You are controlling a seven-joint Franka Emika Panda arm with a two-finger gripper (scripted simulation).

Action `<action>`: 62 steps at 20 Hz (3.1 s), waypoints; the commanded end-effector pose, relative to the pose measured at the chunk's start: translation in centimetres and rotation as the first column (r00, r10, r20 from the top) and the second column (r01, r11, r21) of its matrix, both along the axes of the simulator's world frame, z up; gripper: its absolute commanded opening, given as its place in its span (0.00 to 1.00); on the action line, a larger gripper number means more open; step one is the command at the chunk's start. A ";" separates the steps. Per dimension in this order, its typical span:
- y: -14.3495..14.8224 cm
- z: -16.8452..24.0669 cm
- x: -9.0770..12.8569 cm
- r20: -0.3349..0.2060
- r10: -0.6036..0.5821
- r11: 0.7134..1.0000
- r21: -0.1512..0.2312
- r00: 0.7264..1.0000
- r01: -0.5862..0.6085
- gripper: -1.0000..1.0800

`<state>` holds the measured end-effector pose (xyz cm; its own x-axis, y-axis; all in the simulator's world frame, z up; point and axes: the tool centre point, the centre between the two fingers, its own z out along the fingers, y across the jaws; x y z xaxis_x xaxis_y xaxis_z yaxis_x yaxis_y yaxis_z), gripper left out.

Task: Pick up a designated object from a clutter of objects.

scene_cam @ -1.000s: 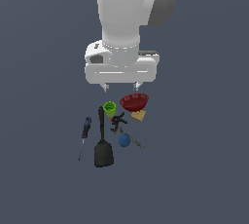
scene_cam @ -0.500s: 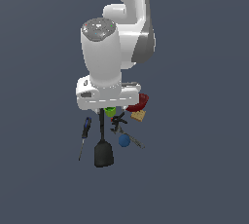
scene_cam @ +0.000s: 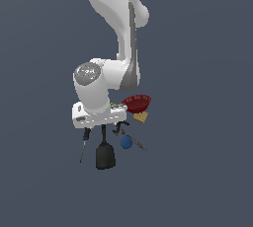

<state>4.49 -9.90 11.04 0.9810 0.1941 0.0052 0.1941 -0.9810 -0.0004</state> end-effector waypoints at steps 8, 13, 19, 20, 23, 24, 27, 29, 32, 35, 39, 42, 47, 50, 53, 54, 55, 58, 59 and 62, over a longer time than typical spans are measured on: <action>-1.9 -4.2 -0.4 -0.005 0.030 1.000 -0.001 1.000 -0.030 0.96; -1.9 -4.3 -0.5 -0.006 0.029 1.000 -0.001 1.000 -0.029 0.96; -1.9 -6.4 -0.5 -0.006 0.029 1.000 -0.001 1.000 -0.029 0.96; -1.9 -6.9 -0.6 -0.006 0.029 1.000 -0.001 1.000 -0.029 0.96; -1.9 -8.3 -0.6 -0.005 0.030 1.000 -0.001 1.000 -0.030 0.96; -1.9 -8.7 -0.6 -0.005 0.030 1.000 -0.001 1.000 -0.030 0.96; -1.9 -9.2 -0.5 -0.005 0.031 1.000 -0.001 1.000 -0.031 0.96; -2.0 -9.3 -0.5 -0.005 0.031 1.000 -0.001 1.000 -0.031 0.96; -2.0 -9.3 -0.5 -0.005 0.031 1.000 -0.001 1.000 -0.031 0.00; -2.0 -9.3 -0.5 -0.005 0.031 1.000 -0.001 1.000 -0.031 0.00; -2.0 -9.3 -0.5 -0.005 0.031 1.000 -0.001 1.000 -0.031 0.00; -1.6 -9.1 -0.4 -0.004 0.036 0.999 0.000 0.999 -0.036 0.00; -1.3 -8.1 -0.6 -0.004 0.036 0.999 0.000 0.999 -0.036 0.00; -0.9 -6.9 -0.9 -0.004 0.036 0.999 0.000 0.999 -0.036 0.00; -0.5 -5.4 -1.2 -0.004 0.035 0.999 0.000 0.999 -0.035 0.00; -0.3 -4.8 -1.4 -0.004 0.035 0.999 0.000 0.999 -0.035 0.00; -0.1 -4.1 -1.5 -0.004 0.035 0.999 0.000 0.999 -0.035 0.00; 0.6 -1.8 -2.0 -0.004 0.035 0.999 0.000 0.999 -0.035 0.00; 0.9 -0.9 -2.2 -0.004 0.035 0.999 0.000 0.999 -0.035 0.00; 1.7 1.9 -2.8 -0.004 0.034 0.999 0.000 0.999 -0.034 0.00</action>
<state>1.95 -8.63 11.44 0.9737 0.2277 -0.0008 0.2277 -0.9737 -0.0022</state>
